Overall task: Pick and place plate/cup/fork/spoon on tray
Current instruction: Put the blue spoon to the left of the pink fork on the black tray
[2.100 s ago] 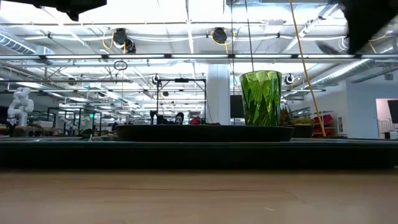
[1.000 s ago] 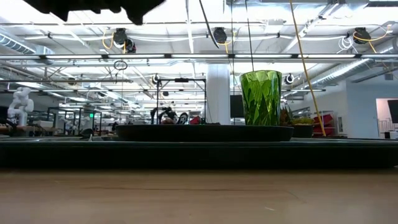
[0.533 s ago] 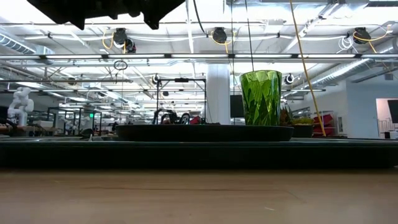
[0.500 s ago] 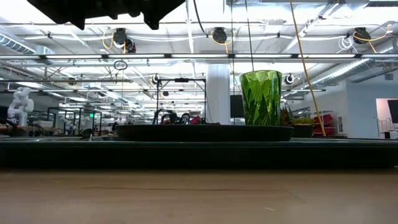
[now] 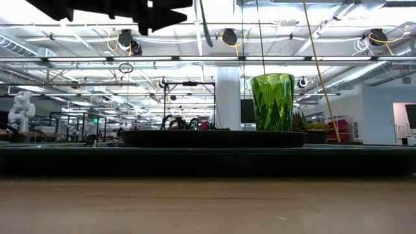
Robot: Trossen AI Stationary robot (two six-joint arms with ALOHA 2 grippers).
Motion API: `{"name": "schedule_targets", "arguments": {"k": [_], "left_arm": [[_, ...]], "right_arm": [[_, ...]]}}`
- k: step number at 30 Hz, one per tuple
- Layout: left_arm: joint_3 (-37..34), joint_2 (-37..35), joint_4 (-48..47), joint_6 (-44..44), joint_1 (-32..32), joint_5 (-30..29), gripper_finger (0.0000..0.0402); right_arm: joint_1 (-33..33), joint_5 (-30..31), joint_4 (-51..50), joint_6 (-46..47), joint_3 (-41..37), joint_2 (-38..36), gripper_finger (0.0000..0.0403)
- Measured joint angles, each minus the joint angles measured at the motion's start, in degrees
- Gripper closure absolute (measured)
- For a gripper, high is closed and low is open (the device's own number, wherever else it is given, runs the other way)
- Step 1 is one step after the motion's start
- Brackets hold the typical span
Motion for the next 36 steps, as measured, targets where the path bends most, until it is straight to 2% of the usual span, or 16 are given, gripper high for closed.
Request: {"name": "schedule_targets", "arguments": {"k": [4,8,15,21,25,31,32,36], "left_arm": [[0.00,0.00,0.04,3.19,-1.88,-6.93,0.0119],[0.00,0.00,-0.84,4.00,-2.20,-8.33,0.0119],[0.00,-0.02,-1.66,3.71,-1.89,-10.08,0.0119],[0.00,-0.02,-1.62,3.77,-1.87,-11.48,0.0131],[0.00,-0.02,-4.44,3.11,-1.91,-12.46,0.0194],[-0.02,-0.02,-6.33,5.09,-1.91,-11.13,0.0364],[-0.02,-0.02,-6.58,5.33,-1.91,-10.60,0.0382],[-0.02,-0.02,-6.96,5.79,-1.87,-9.98,0.0388]], "right_arm": [[-0.22,0.73,10.83,-5.59,0.00,4.29,0.0403],[-0.22,0.79,17.73,-10.42,0.00,6.24,0.0403],[-0.43,-5.20,19.97,-8.32,0.00,6.68,0.0403],[-1.42,-7.60,19.90,-6.14,0.00,7.43,0.0403],[-1.79,-8.26,19.44,-5.24,0.00,7.32,0.0403],[-1.94,-8.10,18.87,-5.08,0.00,7.32,0.0403],[-2.09,-8.20,18.87,-4.96,0.00,7.32,0.0403],[-2.25,-8.29,18.70,-4.81,0.00,7.32,0.0402]]}}
